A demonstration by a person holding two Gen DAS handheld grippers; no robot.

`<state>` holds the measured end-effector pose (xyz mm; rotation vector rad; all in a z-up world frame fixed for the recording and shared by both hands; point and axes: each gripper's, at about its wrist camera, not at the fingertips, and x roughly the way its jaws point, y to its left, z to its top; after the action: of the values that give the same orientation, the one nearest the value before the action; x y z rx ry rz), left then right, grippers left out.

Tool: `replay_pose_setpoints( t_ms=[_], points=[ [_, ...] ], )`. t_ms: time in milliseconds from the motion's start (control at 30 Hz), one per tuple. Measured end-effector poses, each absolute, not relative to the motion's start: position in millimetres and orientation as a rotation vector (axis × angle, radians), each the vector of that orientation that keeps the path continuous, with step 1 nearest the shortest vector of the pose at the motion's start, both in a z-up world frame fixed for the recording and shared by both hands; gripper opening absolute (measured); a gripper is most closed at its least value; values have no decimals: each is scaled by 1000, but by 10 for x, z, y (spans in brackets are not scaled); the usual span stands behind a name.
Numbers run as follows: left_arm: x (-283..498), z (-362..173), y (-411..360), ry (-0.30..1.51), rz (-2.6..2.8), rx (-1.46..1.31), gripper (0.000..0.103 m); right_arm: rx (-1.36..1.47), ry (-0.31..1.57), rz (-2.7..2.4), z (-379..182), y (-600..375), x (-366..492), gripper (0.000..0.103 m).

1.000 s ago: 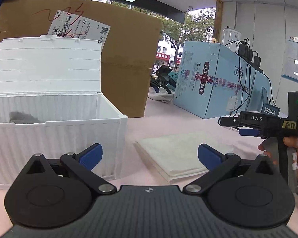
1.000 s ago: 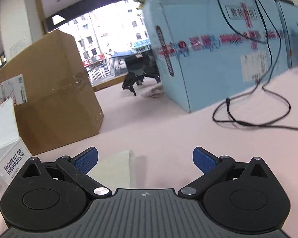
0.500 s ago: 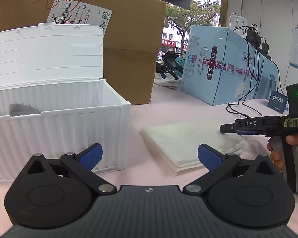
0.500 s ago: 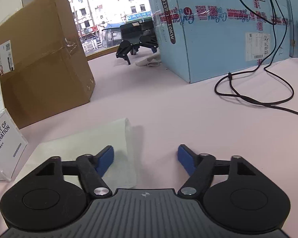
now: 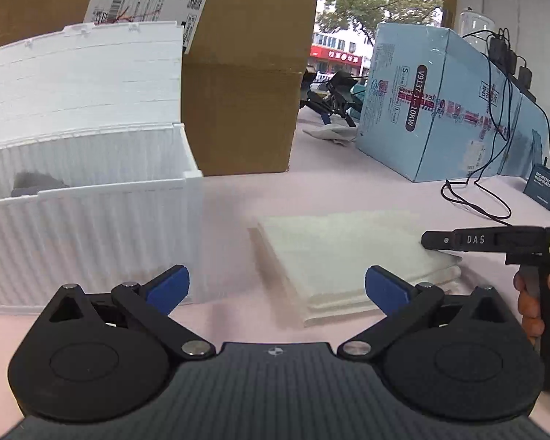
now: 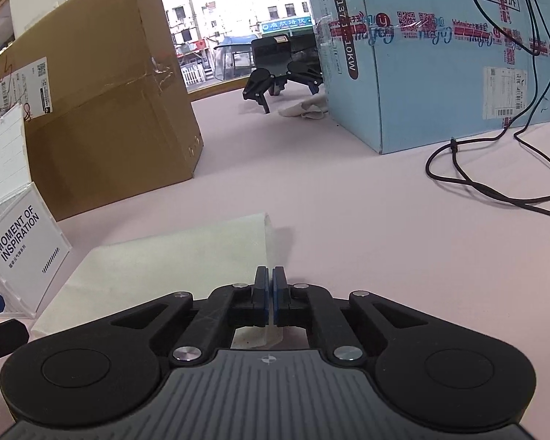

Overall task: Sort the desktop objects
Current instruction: 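Grasp the edge of the white napkin with the right gripper, then grasp the white napkin with the left gripper while the right gripper holds it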

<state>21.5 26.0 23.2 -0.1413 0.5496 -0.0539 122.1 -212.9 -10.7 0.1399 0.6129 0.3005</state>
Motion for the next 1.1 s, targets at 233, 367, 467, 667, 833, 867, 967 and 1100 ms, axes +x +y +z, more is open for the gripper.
replay_pose_setpoints(
  t_ms=[233, 367, 467, 667, 833, 867, 967, 1100],
  points=[
    [686, 158, -18, 688, 147, -281, 103, 141, 617, 299, -106, -2144, 1221, 3],
    [924, 86, -73, 693, 167, -193, 103, 135, 619, 298, -101, -2134, 1218, 3],
    [993, 91, -33, 701, 133, -201, 103, 142, 620, 299, -102, -2141, 1218, 3],
    [983, 151, 248, 718, -57, -375, 103, 162, 624, 304, -102, -2162, 1211, 3],
    [950, 156, 382, 716, -100, -430, 77, 201, 630, 321, -108, -2211, 1215, 6],
    [942, 156, 381, 714, -102, -428, 72, 211, 631, 324, -110, -2222, 1218, 6],
    [929, 145, 357, 719, -134, -431, 50, 253, 636, 331, -117, -2269, 1228, 7],
    [900, 138, 296, 712, -134, -403, 41, 350, 656, 348, -133, -2376, 1268, 11]
  ],
)
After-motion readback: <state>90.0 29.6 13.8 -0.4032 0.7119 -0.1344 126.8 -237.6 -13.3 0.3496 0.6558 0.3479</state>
